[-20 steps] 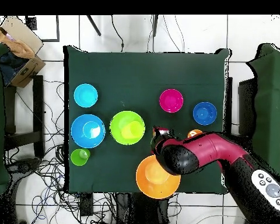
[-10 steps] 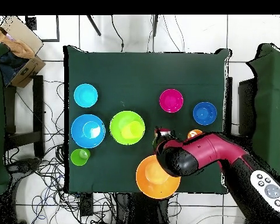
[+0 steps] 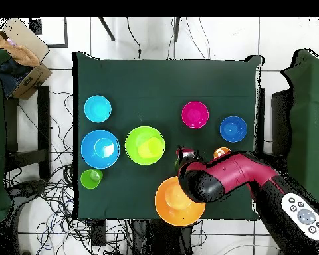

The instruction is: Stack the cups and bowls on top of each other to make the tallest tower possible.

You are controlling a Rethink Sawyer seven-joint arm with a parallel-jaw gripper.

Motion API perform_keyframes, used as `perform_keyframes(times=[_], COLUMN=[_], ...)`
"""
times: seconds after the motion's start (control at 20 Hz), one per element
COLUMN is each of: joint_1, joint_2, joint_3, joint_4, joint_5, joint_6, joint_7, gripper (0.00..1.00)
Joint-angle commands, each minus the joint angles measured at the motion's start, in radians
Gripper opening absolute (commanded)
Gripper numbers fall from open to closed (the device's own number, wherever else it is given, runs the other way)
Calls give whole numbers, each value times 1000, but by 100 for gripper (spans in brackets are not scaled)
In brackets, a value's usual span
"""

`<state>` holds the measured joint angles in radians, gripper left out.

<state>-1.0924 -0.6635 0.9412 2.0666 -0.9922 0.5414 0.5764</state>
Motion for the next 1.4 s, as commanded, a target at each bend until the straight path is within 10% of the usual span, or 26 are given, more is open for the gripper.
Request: perform_keyframes(times=[0.05, 0.8, 0.95, 1.2, 1.4], joint_1=[58, 228, 191, -75, -128], joint_2=[76, 164, 72, -222, -378], joint_3=[-93, -351, -281, 176, 326], joint_4=[-21, -49, 20, 190, 172], joint_5=[-165, -370, -239, 322, 548], joint_6=[-65, -329, -301, -62, 122], joint_7=[6, 267, 202, -11, -100], gripper=[100, 100, 100, 100, 100])
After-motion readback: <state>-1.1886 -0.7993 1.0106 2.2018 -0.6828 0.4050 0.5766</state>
